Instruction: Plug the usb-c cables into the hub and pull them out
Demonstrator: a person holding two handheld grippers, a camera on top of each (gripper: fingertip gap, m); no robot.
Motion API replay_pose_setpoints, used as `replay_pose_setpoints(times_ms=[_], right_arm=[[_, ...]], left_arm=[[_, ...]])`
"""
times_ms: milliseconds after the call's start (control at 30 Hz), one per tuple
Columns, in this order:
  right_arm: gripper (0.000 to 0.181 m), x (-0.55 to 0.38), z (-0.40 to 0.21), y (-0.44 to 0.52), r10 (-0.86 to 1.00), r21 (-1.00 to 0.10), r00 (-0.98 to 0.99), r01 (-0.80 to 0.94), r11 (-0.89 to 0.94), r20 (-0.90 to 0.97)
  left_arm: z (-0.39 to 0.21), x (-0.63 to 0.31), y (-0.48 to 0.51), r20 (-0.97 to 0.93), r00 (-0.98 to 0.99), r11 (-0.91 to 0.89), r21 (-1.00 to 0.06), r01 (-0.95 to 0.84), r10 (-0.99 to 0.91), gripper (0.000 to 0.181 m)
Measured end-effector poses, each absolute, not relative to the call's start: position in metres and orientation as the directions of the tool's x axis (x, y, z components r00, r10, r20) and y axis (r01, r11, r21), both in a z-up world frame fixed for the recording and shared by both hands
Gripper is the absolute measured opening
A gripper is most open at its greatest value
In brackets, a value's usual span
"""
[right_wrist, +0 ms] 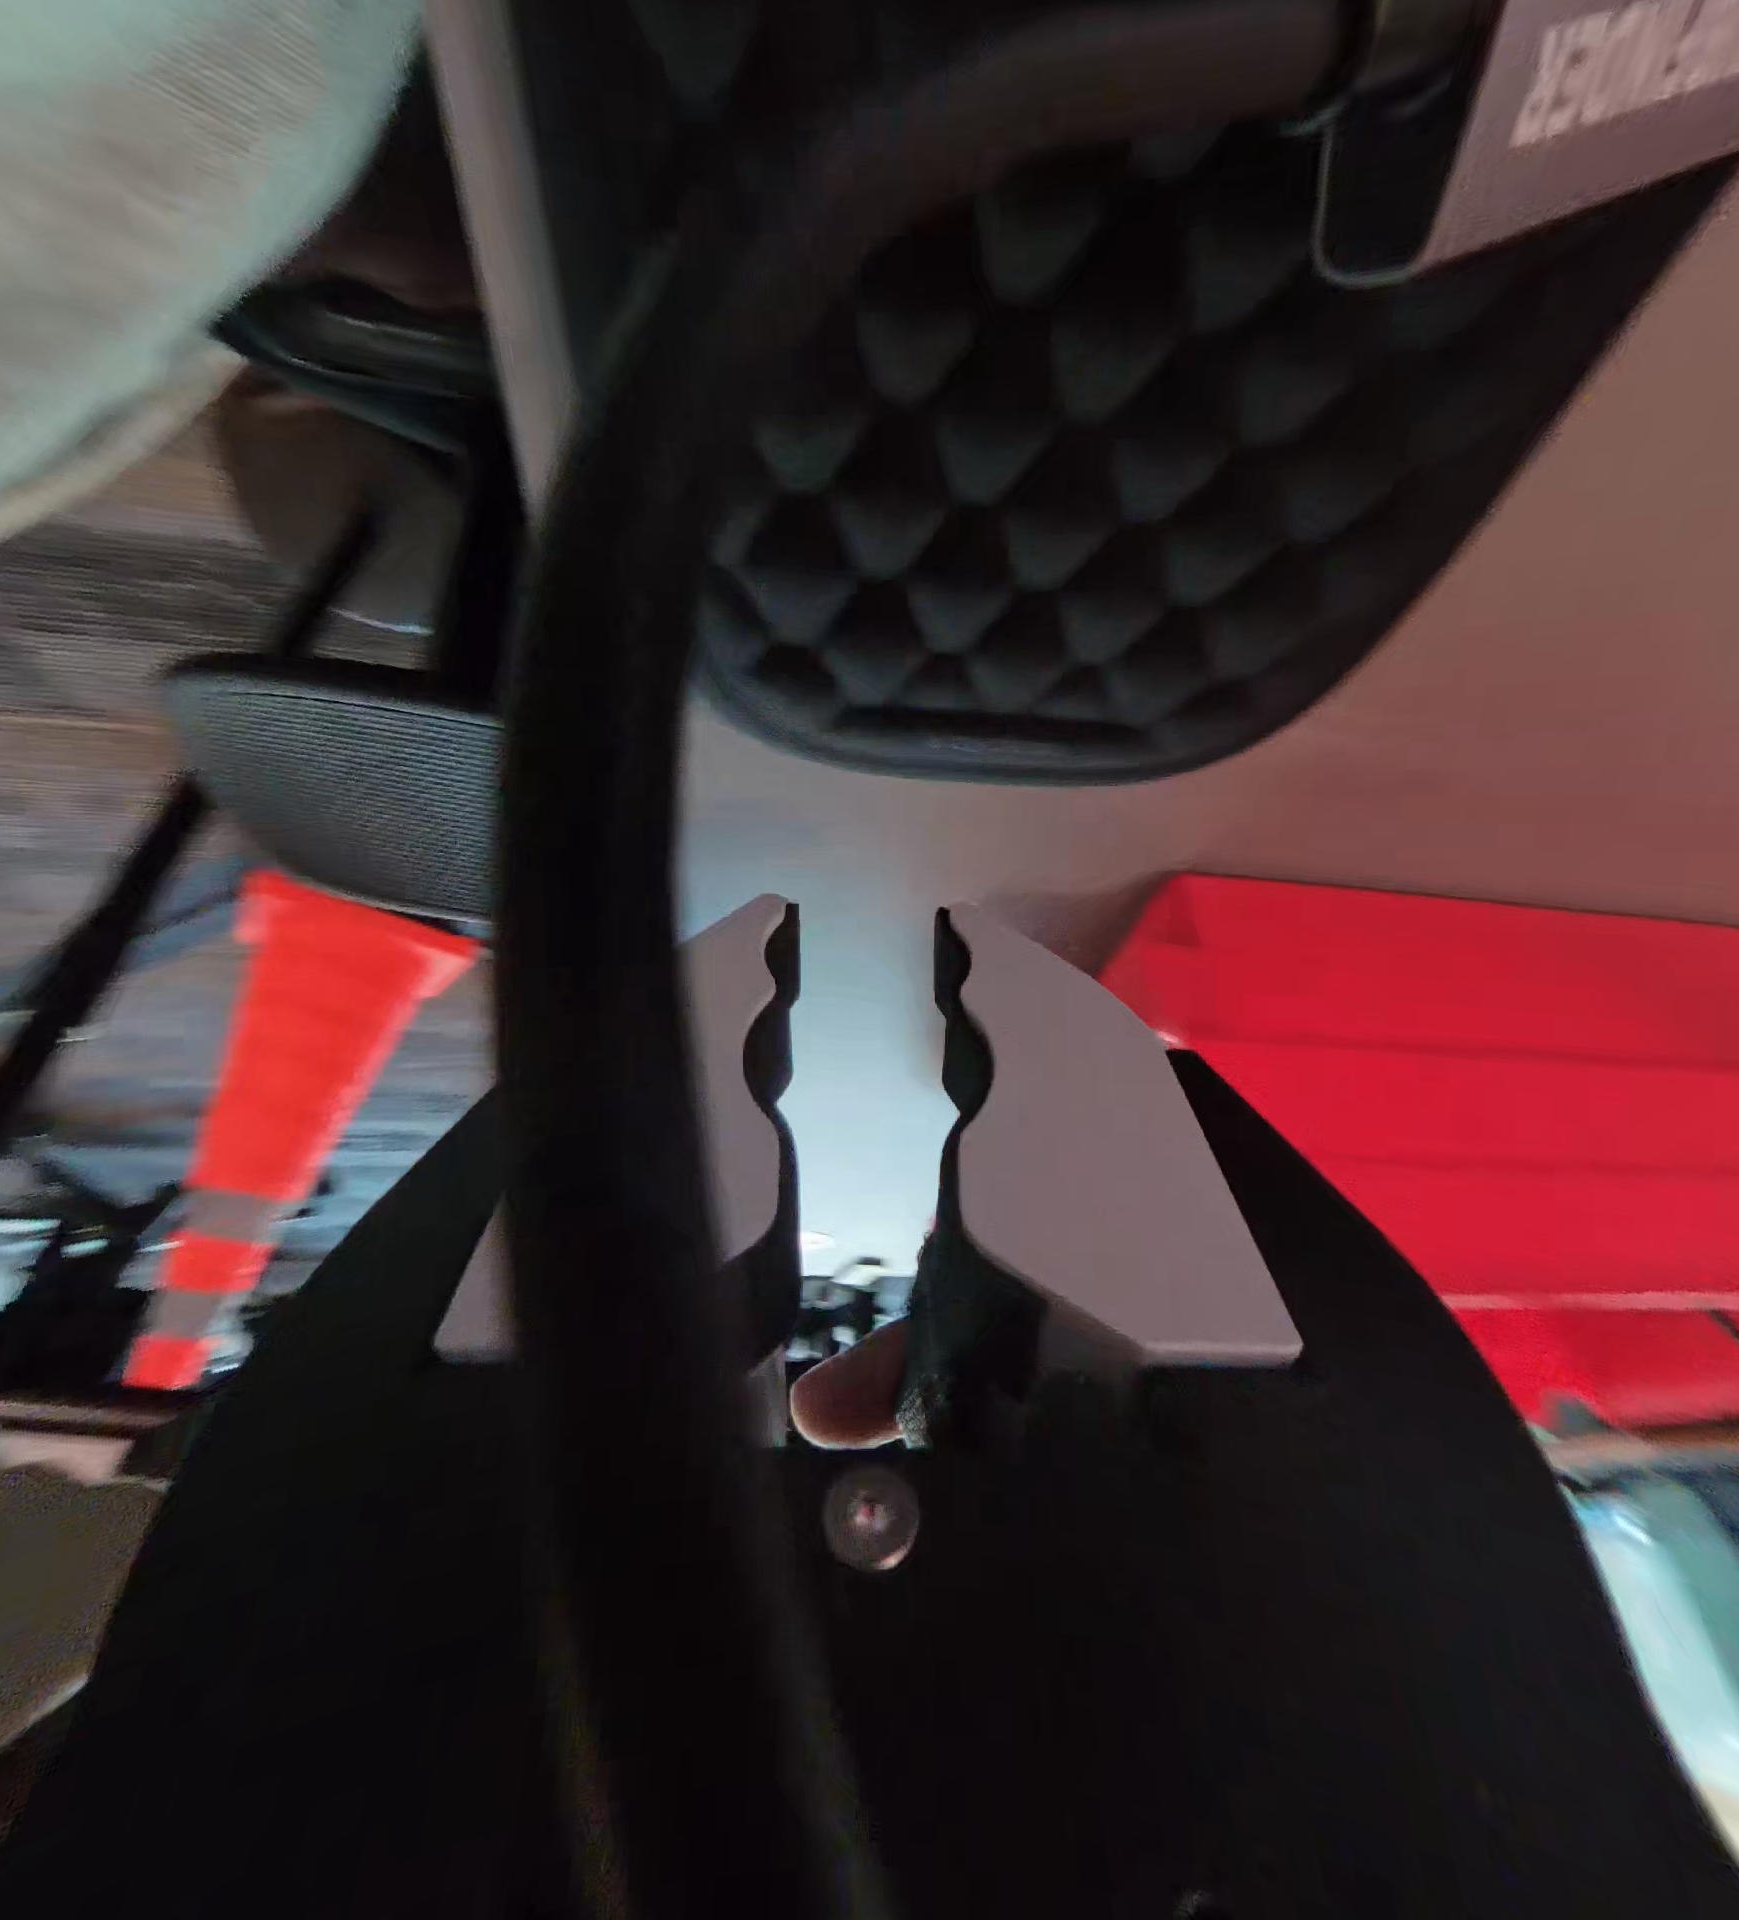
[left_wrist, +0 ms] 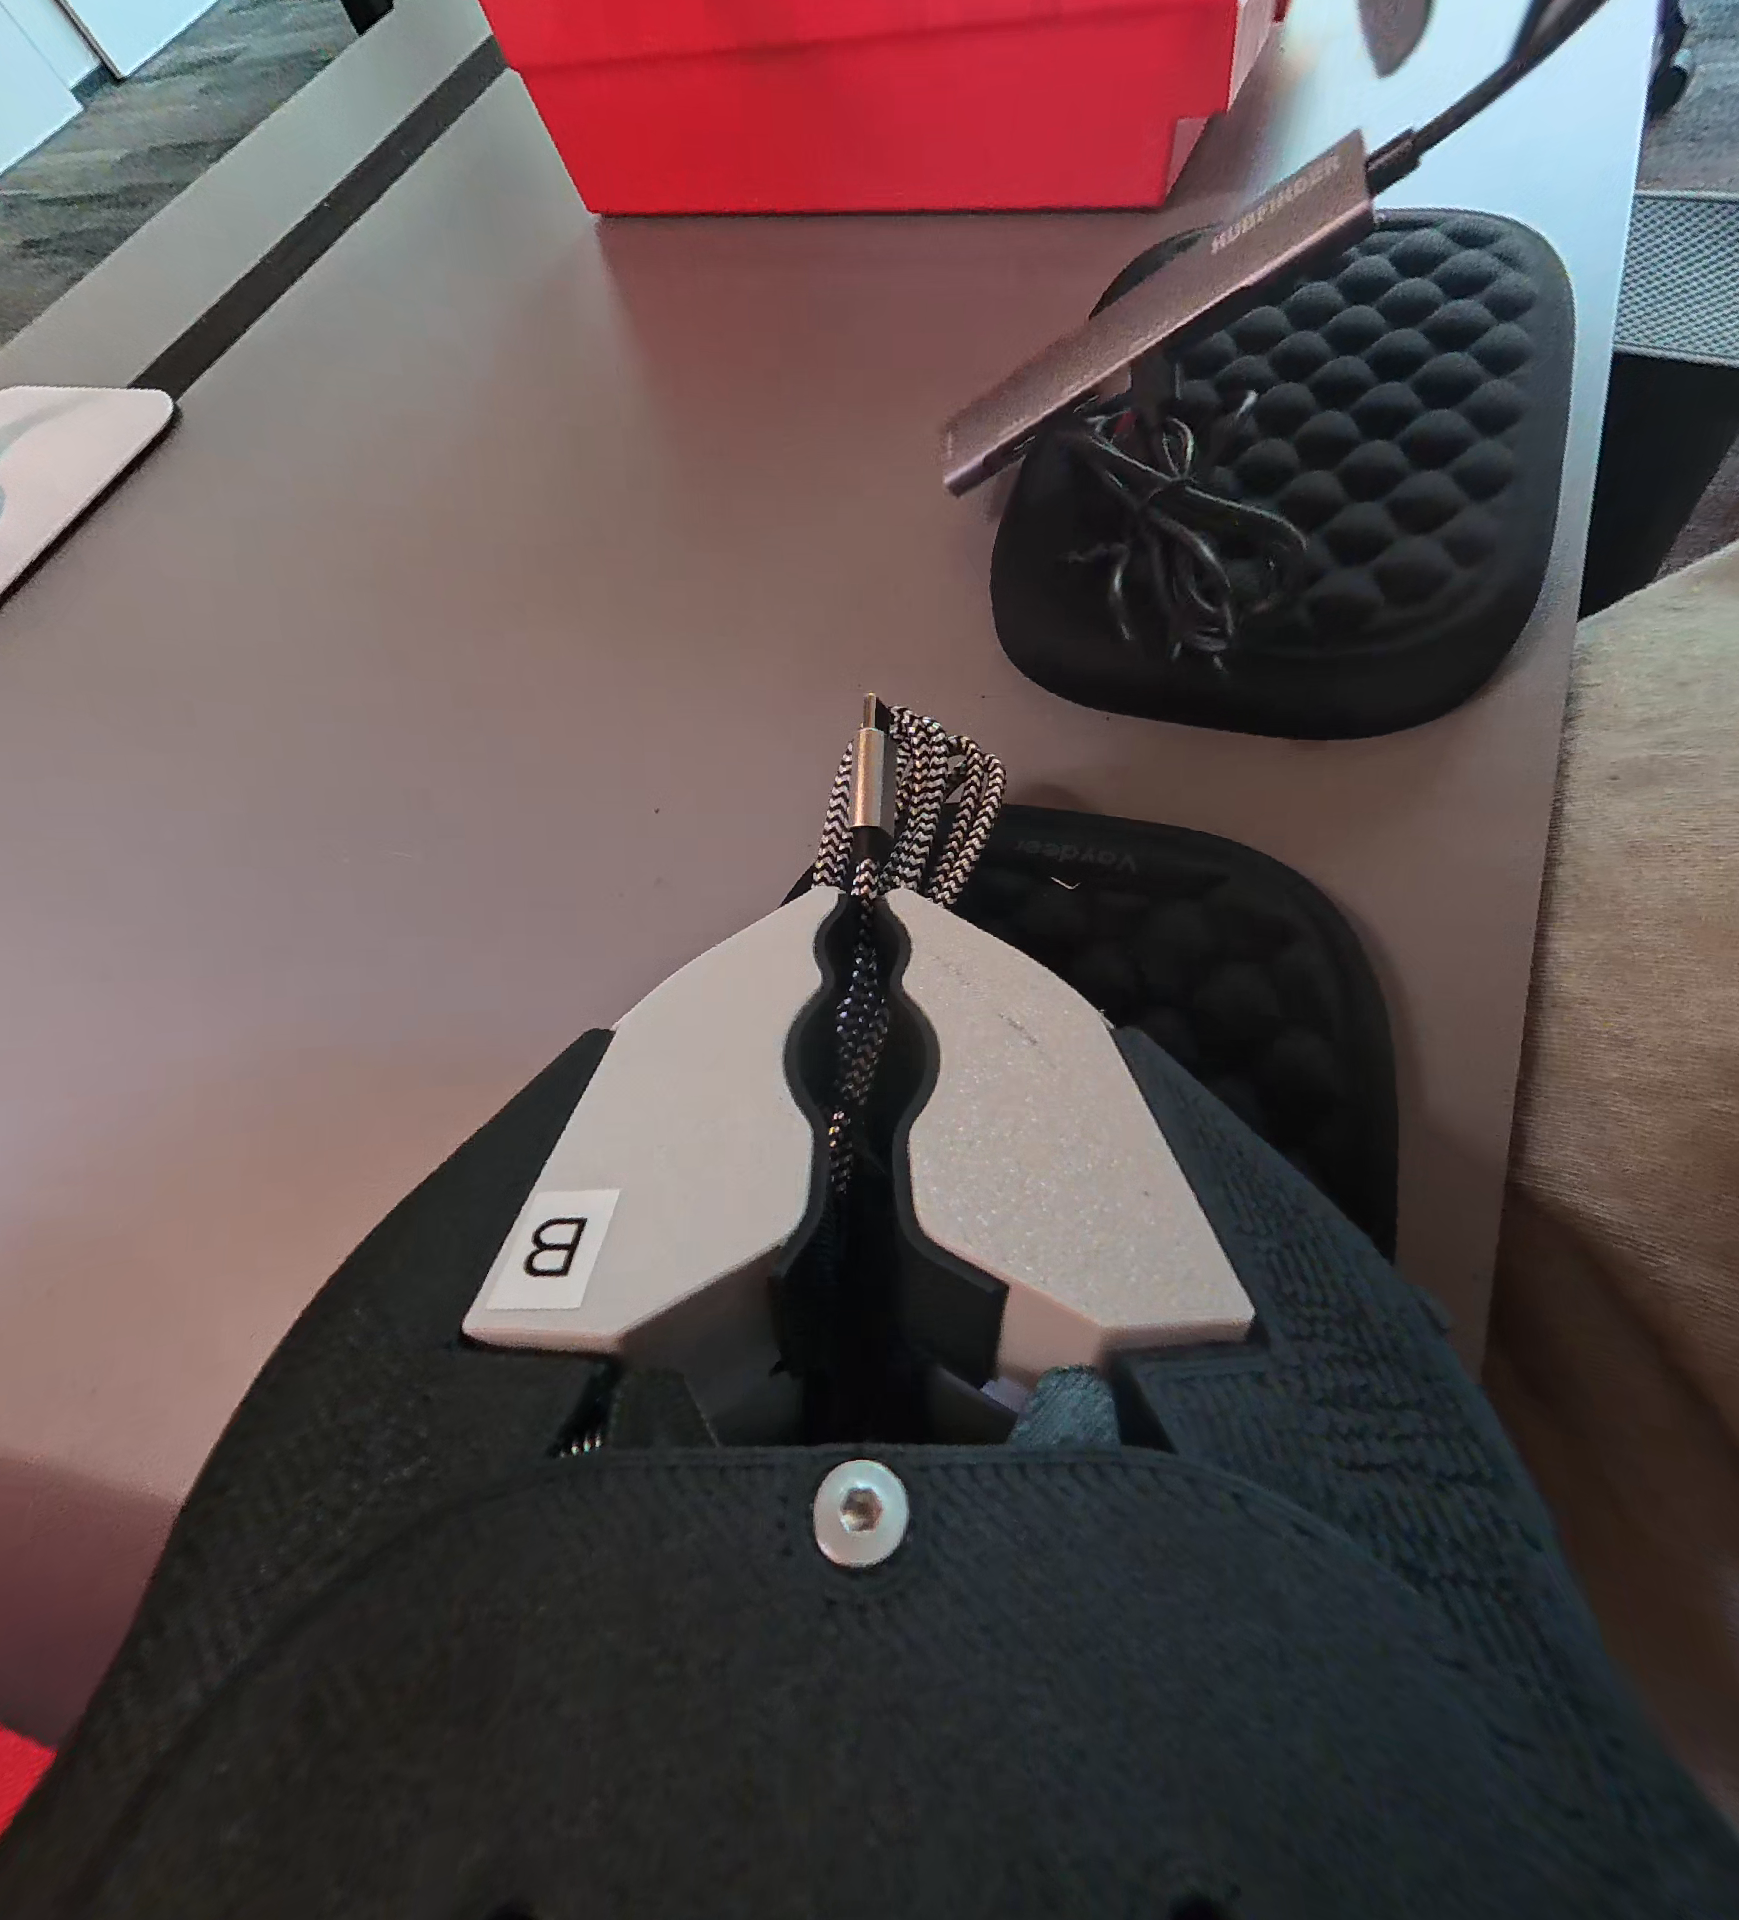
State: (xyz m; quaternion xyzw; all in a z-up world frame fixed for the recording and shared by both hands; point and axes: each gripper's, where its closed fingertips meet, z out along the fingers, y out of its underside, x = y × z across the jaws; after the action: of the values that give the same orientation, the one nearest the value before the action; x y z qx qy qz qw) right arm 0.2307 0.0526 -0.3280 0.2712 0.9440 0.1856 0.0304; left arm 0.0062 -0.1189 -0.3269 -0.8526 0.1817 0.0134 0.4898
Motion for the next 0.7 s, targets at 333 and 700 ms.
replay_pose_setpoints(times_ms=[333,700], right_arm=[[0.036,0.279,-0.325,0.003,0.692,0.215,-0.465,0.723,0.657,-0.552],[0.037,0.246,-0.274,-0.069,0.169,-0.281,-0.311,0.942,0.182,-0.935]], left_arm=[[-0.327,0.007,-0.119,-0.208,0.932,-0.453,-0.829,-0.330,-0.298,0.002],[-0.328,0.006,-0.118,-0.213,0.932,-0.455,-0.826,-0.333,-0.294,0.002]])
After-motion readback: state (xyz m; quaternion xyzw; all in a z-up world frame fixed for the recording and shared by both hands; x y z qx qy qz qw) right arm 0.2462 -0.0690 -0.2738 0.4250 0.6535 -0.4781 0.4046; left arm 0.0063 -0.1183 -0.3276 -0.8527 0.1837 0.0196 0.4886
